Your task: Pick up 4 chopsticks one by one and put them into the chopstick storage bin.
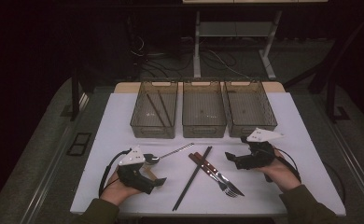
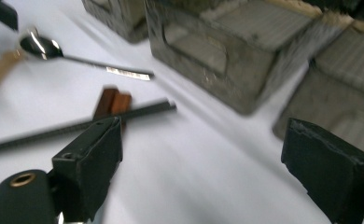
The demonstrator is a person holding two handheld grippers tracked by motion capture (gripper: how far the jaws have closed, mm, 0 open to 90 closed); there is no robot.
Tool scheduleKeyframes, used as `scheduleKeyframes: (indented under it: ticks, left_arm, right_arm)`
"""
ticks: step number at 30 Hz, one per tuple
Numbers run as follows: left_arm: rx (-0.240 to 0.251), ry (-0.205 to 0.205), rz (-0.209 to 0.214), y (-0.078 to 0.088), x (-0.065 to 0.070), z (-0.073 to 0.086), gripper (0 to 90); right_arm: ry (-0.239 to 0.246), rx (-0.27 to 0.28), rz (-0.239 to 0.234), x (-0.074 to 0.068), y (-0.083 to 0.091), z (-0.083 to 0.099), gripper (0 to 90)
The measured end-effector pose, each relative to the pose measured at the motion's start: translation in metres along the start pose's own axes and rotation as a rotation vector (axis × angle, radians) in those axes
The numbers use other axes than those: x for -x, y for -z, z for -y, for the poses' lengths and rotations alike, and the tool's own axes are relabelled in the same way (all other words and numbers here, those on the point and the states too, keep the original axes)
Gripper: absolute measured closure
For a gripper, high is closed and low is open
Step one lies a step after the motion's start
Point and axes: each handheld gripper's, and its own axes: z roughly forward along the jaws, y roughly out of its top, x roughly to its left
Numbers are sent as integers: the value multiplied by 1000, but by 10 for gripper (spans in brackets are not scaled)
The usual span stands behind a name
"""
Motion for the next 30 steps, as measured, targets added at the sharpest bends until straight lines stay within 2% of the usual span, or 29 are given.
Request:
scheduleKeyframes:
  ticks: [4, 11, 17, 21, 22, 23, 24, 26, 27, 30]
  left_arm:
    - [2, -4, -4, 1, 1, 0, 0]
    - [0, 1, -9, 1, 2, -2, 0]
    - [-4, 2, -21, 1, 4, -5, 0]
    - [-8, -8, -19, -2, 8, -9, 76]
    - [-8, -7, -7, -3, 9, -10, 114]
    - [-4, -6, 3, -4, 11, -12, 114]
    - [-5, 0, 4, -6, 12, -14, 171]
    - [-3, -1, 9, -10, 16, -18, 189]
    - [-3, -3, 18, -11, 17, -20, 254]
    - [-1, 4, 35, -22, 22, -25, 307]
  right_arm:
    - [-19, 17, 18, 4, 11, 17, 127]
    - [-20, 43, 31, 12, 29, 35, 129]
    - [-25, 20, 13, 14, 35, 48, 135]
    - [-21, -17, 14, 12, 40, 59, 135]
    - [-16, -26, 17, 12, 40, 60, 135]
    - [-16, -26, 17, 12, 40, 60, 135]
    - [-23, -18, 24, 13, 40, 60, 135]
    - [-30, -17, 25, 14, 40, 59, 135]
    - [-27, -17, 27, 13, 39, 59, 135]
    - [-15, -24, 28, 11, 38, 59, 135]
